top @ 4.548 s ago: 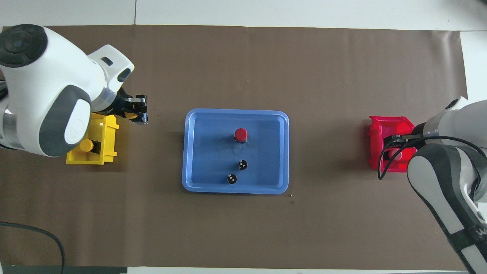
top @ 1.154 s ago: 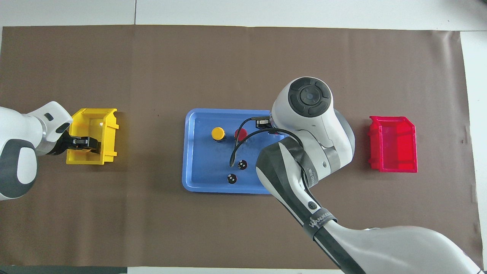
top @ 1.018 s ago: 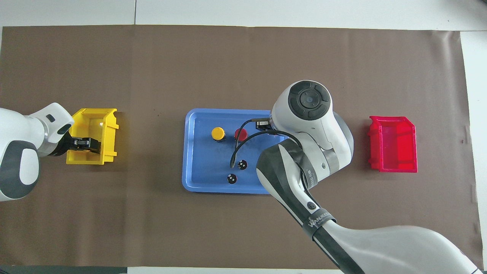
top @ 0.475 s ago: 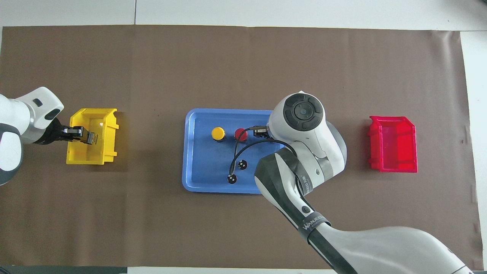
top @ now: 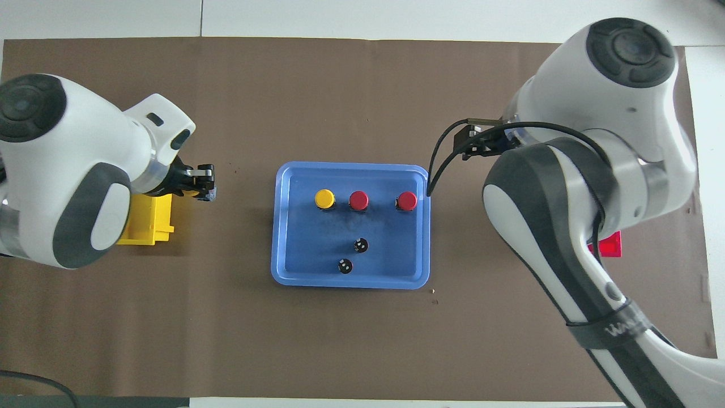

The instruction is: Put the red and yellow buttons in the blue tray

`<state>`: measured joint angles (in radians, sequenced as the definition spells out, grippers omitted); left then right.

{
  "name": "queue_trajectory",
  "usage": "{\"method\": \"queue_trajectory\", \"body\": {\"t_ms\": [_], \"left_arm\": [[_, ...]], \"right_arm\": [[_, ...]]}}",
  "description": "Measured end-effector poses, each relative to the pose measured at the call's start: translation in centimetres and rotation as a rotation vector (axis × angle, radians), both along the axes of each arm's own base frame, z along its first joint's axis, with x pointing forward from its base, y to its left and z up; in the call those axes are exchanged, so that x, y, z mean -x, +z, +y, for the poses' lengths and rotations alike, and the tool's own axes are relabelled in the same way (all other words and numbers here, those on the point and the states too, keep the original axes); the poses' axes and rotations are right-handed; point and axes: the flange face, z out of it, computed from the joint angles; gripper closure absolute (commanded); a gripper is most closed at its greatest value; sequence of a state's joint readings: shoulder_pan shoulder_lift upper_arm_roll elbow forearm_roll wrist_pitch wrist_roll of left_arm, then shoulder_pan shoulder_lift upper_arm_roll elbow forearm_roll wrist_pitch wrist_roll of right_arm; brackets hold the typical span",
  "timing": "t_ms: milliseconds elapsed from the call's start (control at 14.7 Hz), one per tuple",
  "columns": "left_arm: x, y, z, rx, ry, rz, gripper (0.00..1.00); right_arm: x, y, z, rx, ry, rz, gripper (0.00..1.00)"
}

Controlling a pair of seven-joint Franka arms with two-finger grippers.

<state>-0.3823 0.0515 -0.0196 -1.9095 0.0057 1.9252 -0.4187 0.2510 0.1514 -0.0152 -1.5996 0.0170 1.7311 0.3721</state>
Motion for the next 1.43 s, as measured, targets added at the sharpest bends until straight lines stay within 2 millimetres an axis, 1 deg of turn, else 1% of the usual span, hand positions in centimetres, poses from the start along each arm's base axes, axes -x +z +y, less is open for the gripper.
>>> {"method": "queue_trajectory", "body": {"t_ms": [68,204,271,339,475,543,679,814,882,1018,1086,1154,1357,1425], "left_arm": [[0.8,-1.0,-2.4,-0.001,0.017,-0.003,0.98],[1.8,-2.1,-5.7,0.003,0.043,-0.017,0.98],[2.1,-2.6,-6.8,0.007,0.052,-0.024,0.98],[2.3,-3.2,-7.8,0.011,0.059,-0.029,0.98],[2.6,-4.7,-9.5,0.013,0.070,-0.033,0.98],[2.6,-5.6,-10.2,0.016,0.076,-0.036,0.98],[2.6,-7.1,-11.0,0.023,0.083,-0.045,0.98],[2.4,-8.3,-11.1,0.033,0.088,-0.059,0.97],[2.2,-8.9,-11.0,0.039,0.091,-0.067,0.90],[1.9,-9.9,-10.7,0.038,0.097,-0.067,0.51],[1.9,-10.2,-10.6,0.034,0.100,-0.063,0.35],[1.8,-10.4,-10.5,0.032,0.101,-0.061,0.24],[2.0,-10.2,-10.5,0.021,0.094,-0.045,0.04],[1.9,-9.6,-10.4,0.013,0.076,-0.035,0.00]], "right_arm": [[0.7,1.9,-3.3,0.000,0.010,0.012,0.00],[2.6,5.2,-10.2,-0.006,0.021,0.041,0.00],[3.6,6.5,-12.7,-0.009,0.027,0.051,0.00],[4.6,7.7,-14.6,-0.012,0.034,0.054,0.00],[5.9,9.1,-17.2,-0.016,0.048,0.051,0.00],[6.1,9.2,-18.0,-0.018,0.062,0.049,0.00],[6.1,8.6,-18.5,-0.019,0.090,0.058,0.00],[6.0,8.2,-18.5,-0.013,0.104,0.064,0.00],[6.0,8.2,-18.5,-0.008,0.106,0.063,0.00],[6.1,8.4,-18.9,0.006,0.106,0.062,0.00],[6.1,8.4,-19.4,0.010,0.101,0.063,0.00],[6.2,8.4,-19.8,0.012,0.095,0.063,0.00],[6.2,8.4,-20.2,0.016,0.095,0.064,0.00],[6.2,8.4,-20.2,0.017,0.095,0.064,0.00]]}}
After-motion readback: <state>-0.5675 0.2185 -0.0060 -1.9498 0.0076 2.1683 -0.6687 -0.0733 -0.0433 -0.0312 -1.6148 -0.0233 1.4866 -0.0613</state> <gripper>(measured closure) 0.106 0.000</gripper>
